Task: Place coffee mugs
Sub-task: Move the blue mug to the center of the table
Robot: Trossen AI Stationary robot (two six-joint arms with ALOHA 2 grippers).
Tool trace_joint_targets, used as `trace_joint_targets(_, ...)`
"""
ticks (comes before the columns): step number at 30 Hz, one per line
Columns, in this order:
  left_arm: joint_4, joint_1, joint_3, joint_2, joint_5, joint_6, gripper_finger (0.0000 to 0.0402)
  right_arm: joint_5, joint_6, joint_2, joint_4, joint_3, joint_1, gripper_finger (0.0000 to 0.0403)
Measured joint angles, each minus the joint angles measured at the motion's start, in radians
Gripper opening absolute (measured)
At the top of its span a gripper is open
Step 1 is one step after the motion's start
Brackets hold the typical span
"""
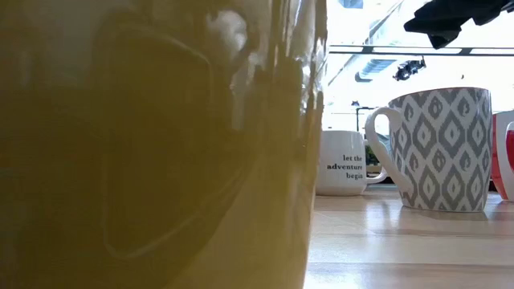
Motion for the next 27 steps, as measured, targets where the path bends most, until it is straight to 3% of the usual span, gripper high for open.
trace_joint_targets(7,-0.002,-0.034,0.0,0.109,0.136,-0.158,0.0107,0.0,0.001,0.0,-0.022,-0.001,0.0,0.0103)
trace_joint_targets(27,-0.046,-0.079,0.0,0.301,0.046,-0.18,0.0075,-0.031,0.061,0.0,-0.08,-0.003,0.0,0.0103)
